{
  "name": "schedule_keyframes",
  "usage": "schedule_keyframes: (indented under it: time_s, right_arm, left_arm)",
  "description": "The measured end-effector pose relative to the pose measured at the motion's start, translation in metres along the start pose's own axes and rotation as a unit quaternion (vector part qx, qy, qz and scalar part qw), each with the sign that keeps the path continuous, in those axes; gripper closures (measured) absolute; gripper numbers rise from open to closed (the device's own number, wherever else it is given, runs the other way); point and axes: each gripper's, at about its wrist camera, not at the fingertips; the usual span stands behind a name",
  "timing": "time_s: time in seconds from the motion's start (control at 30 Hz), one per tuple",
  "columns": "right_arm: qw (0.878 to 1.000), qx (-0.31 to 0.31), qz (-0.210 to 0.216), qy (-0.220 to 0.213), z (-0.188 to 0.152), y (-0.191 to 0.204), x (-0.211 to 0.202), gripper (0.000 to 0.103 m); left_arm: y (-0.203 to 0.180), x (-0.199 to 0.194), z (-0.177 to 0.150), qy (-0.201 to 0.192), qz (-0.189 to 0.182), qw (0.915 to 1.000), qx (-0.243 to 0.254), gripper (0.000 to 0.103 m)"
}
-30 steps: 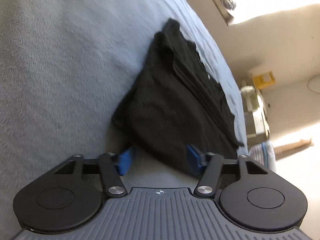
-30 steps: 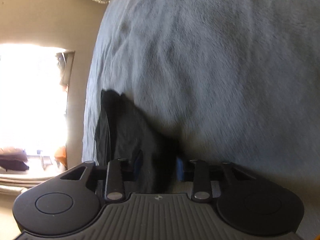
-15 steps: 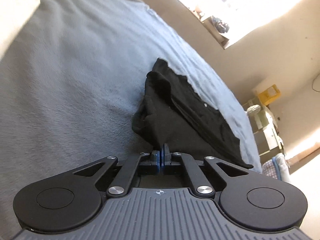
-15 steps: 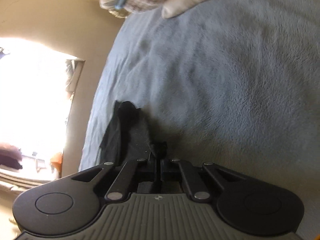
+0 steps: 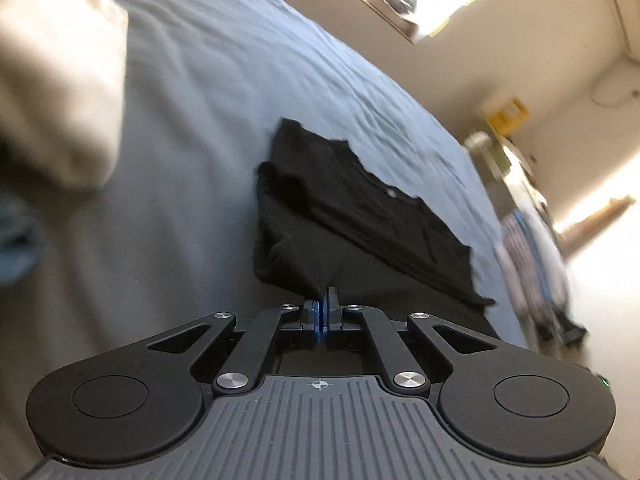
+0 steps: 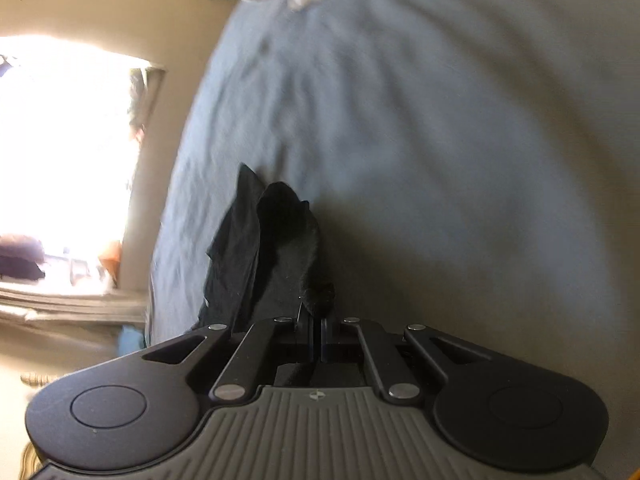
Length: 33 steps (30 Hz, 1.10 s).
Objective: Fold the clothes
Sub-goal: 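Open both grippers and release the folded black shirt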
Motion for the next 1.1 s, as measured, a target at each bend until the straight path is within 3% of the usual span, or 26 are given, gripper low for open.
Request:
schedule_keyframes:
  time_s: [0.17, 0.33, 0.37, 0.47, 0.5, 0.63, 0.77, 0.9, 1.0, 1.07, 1.1]
  right_arm:
    - [0.998, 0.050, -0.010, 0.042, -0.025, -0.039, -0.024, 0.100]
    - [0.991, 0.118, 0.017, 0.054, -0.024, -0.071, -0.028, 0.093]
    - [0.992, 0.118, 0.018, 0.047, -0.025, -0.073, -0.032, 0.090]
    - [0.994, 0.109, 0.019, 0.015, -0.031, -0.077, -0.055, 0.071]
    - [0.995, 0.102, 0.019, 0.003, -0.033, -0.077, -0.062, 0.071]
    - [0.999, 0.031, 0.005, -0.034, -0.040, -0.059, -0.086, 0.069]
    - [0.994, -0.092, -0.006, -0.059, -0.061, -0.018, -0.104, 0.062]
    - [0.974, -0.209, -0.012, -0.083, -0.087, 0.026, -0.121, 0.057]
    - [0.952, -0.293, -0.008, -0.091, -0.103, 0.062, -0.123, 0.057]
    - [0.938, -0.336, -0.002, -0.090, -0.109, 0.084, -0.120, 0.057]
    - [0.932, -0.352, 0.003, -0.089, -0.112, 0.096, -0.119, 0.057]
  left_arm:
    - [0.014, -0.004, -0.045, 0.062, 0.016, 0.9978, 0.018, 0.103]
    - [0.023, 0.004, -0.069, 0.077, 0.080, 0.9926, 0.050, 0.100]
    - [0.024, 0.000, -0.073, 0.072, 0.089, 0.9922, 0.048, 0.095]
    - [0.023, -0.013, -0.082, 0.047, 0.098, 0.9934, 0.037, 0.067]
    - [0.020, -0.016, -0.086, 0.038, 0.102, 0.9933, 0.038, 0.062]
    - [0.005, -0.017, -0.094, 0.028, 0.111, 0.9912, 0.067, 0.060]
    - [-0.006, -0.021, -0.098, 0.011, 0.124, 0.9887, 0.084, 0.060]
    - [-0.015, -0.042, -0.096, -0.022, 0.128, 0.9869, 0.096, 0.059]
    - [-0.021, -0.067, -0.089, -0.052, 0.137, 0.9833, 0.108, 0.059]
    - [-0.024, -0.095, -0.081, -0.072, 0.158, 0.9755, 0.135, 0.059]
    - [-0.026, -0.111, -0.075, -0.079, 0.183, 0.9672, 0.157, 0.059]
Point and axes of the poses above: each gripper's, at about its wrist camera, not at the fingertips, and x roughly the way its jaws point, y to its left, z to its top, and after that the axes turned 11 degrees about y, right-handed
